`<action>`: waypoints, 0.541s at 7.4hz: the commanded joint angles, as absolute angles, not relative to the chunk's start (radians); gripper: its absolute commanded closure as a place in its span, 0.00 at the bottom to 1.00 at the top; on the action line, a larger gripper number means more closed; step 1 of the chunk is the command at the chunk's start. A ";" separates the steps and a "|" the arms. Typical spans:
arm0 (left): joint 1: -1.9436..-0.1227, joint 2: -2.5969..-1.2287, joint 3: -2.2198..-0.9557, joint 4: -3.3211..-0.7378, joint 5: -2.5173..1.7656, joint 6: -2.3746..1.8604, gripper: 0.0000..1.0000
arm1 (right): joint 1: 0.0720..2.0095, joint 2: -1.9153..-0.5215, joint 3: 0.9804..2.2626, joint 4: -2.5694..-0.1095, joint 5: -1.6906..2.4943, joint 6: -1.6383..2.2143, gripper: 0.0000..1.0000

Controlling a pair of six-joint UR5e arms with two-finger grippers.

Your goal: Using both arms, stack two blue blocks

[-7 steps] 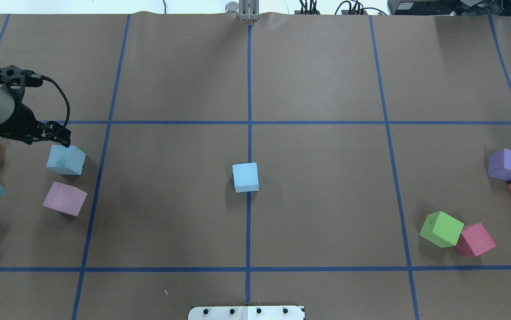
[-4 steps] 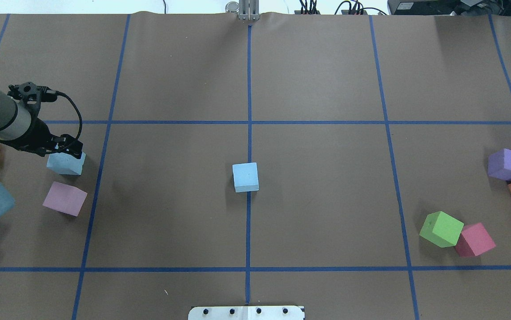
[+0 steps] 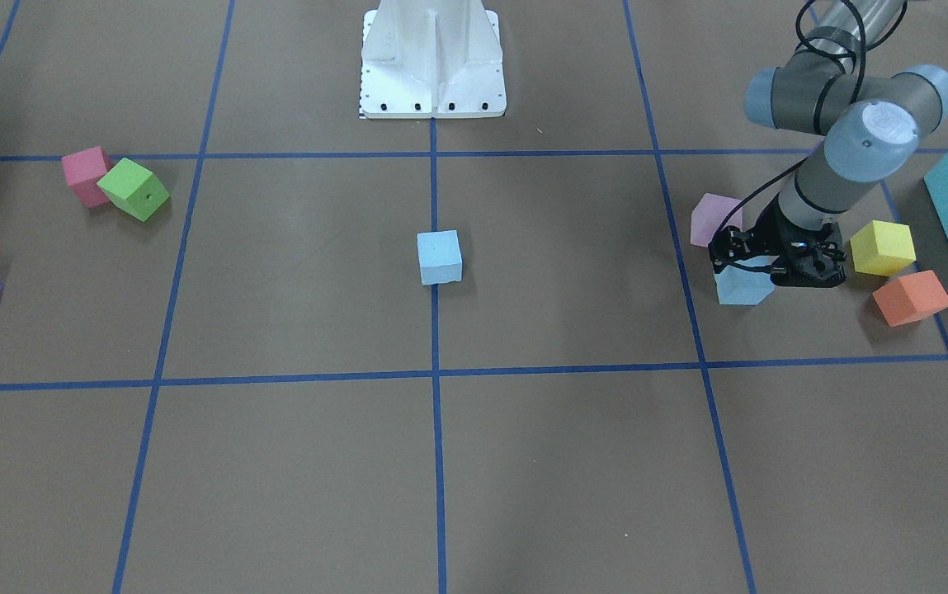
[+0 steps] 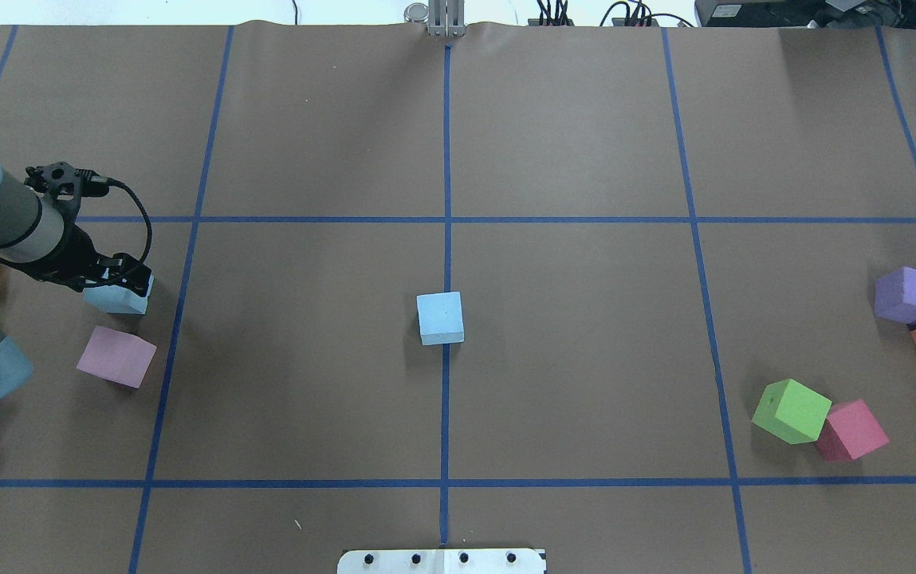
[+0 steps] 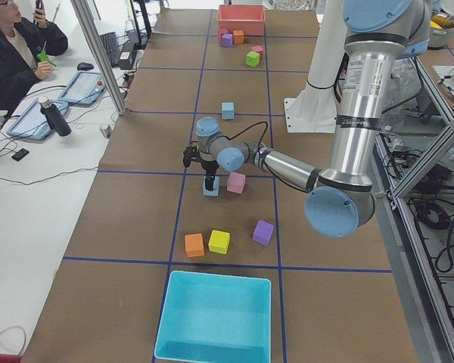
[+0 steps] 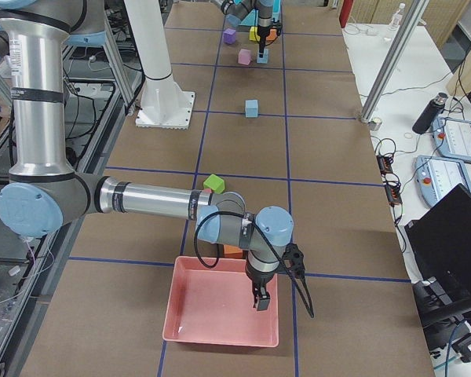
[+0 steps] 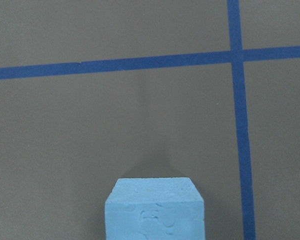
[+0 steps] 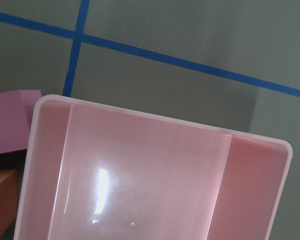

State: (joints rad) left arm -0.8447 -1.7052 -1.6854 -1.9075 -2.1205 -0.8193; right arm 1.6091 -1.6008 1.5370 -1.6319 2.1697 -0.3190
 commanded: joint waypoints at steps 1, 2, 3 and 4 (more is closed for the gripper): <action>-0.830 -1.706 -1.613 -2.009 -2.120 -0.825 0.04 | 1.609 -1.603 1.537 -1.628 2.171 -0.319 0.00; -0.830 -1.709 -1.614 -2.014 -2.121 -0.833 0.19 | 1.609 -1.603 1.537 -1.628 2.171 -0.319 0.00; -0.830 -1.709 -1.617 -2.014 -2.121 -0.828 0.48 | 1.609 -1.603 1.539 -1.626 2.171 -0.318 0.00; -0.831 -1.706 -1.640 -2.013 -2.131 -0.830 0.74 | 1.609 -1.603 1.537 -1.626 2.171 -0.318 0.00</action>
